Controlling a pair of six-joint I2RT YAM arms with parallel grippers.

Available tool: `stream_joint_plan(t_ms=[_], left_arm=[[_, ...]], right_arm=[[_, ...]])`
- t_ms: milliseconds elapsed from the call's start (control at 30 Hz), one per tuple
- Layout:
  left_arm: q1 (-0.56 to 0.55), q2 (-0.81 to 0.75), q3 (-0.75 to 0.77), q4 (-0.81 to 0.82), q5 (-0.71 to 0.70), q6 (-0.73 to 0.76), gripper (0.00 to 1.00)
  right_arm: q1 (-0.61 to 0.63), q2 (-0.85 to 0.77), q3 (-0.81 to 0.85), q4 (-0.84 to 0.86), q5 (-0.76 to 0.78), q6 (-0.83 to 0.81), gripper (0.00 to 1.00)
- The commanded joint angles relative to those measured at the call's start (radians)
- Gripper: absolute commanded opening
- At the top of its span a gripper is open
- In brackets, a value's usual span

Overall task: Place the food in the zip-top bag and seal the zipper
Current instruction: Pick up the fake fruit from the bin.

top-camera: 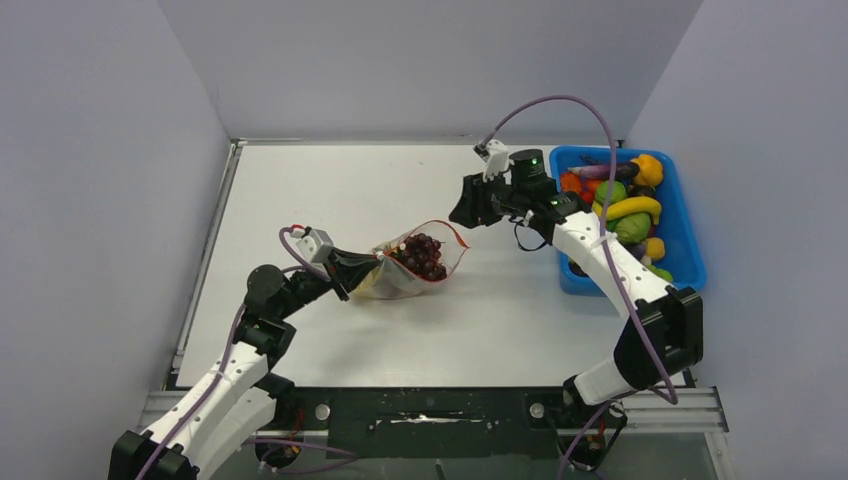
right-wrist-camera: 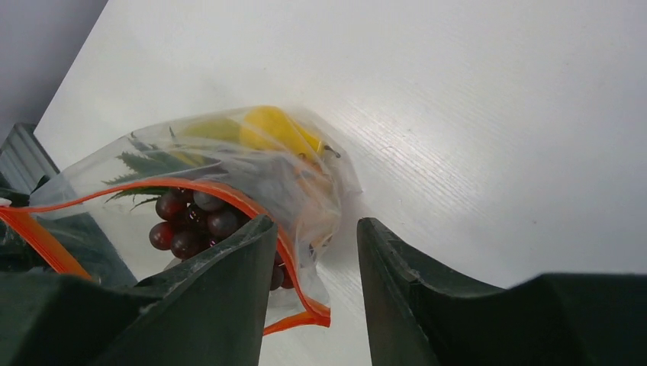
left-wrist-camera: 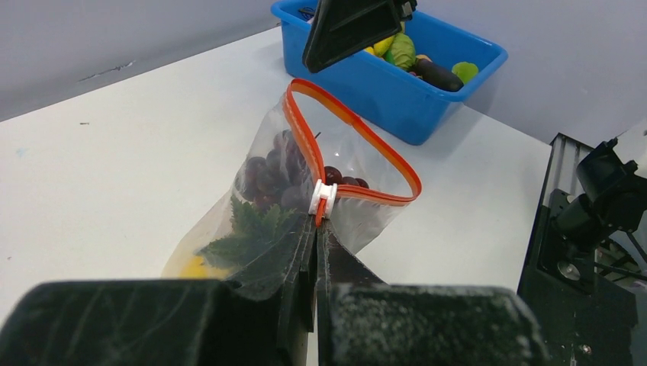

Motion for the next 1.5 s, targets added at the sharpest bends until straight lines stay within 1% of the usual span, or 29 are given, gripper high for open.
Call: stream_joint_plan(t_ms=[0, 167, 300, 433, 500, 633, 667, 800, 900, 1000, 1133, 1233, 1467], left_arm=[[0.010, -0.007, 0.024, 0.084, 0.005, -0.012, 0.00], [0.010, -0.027, 0.018, 0.083, 0.004, -0.013, 0.00], [0.012, -0.033, 0.015, 0.081, 0.008, -0.013, 0.00], [0.012, -0.042, 0.011, 0.083, 0.011, -0.017, 0.00], [0.012, -0.045, 0.008, 0.091, 0.018, -0.026, 0.00], [0.012, -0.049, 0.005, 0.093, 0.024, -0.027, 0.00], [0.012, -0.050, 0.003, 0.093, 0.022, -0.027, 0.00], [0.013, -0.040, 0.009, 0.109, 0.033, -0.038, 0.00], [0.013, -0.050, 0.008, 0.110, 0.034, -0.041, 0.00], [0.012, -0.060, 0.005, 0.103, 0.034, -0.041, 0.00], [0.013, -0.069, 0.001, 0.109, 0.033, -0.047, 0.00], [0.013, -0.067, 0.000, 0.108, 0.034, -0.048, 0.00], [0.013, -0.075, 0.000, 0.107, 0.031, -0.048, 0.00]], right_arm=[[-0.021, -0.108, 0.047, 0.059, 0.166, 0.077, 0.44], [-0.052, -0.161, 0.037, 0.031, 0.420, 0.134, 0.44], [-0.088, -0.187, 0.044, -0.024, 0.612, 0.157, 0.43], [-0.148, -0.200, 0.059, -0.074, 0.749, 0.183, 0.42], [-0.200, -0.201, 0.062, -0.096, 0.790, 0.205, 0.41], [-0.332, -0.195, 0.058, -0.115, 0.792, 0.244, 0.41], [-0.348, -0.188, 0.061, -0.121, 0.807, 0.256, 0.41], [-0.410, -0.131, 0.100, -0.205, 0.951, 0.353, 0.43], [-0.456, -0.106, 0.085, -0.220, 1.008, 0.419, 0.44], [-0.513, -0.093, 0.043, -0.188, 1.012, 0.460, 0.45], [-0.582, -0.076, -0.008, -0.109, 0.972, 0.504, 0.48], [-0.634, -0.065, -0.050, -0.012, 0.900, 0.538, 0.50], [-0.736, 0.016, -0.056, 0.089, 0.743, 0.617, 0.50]])
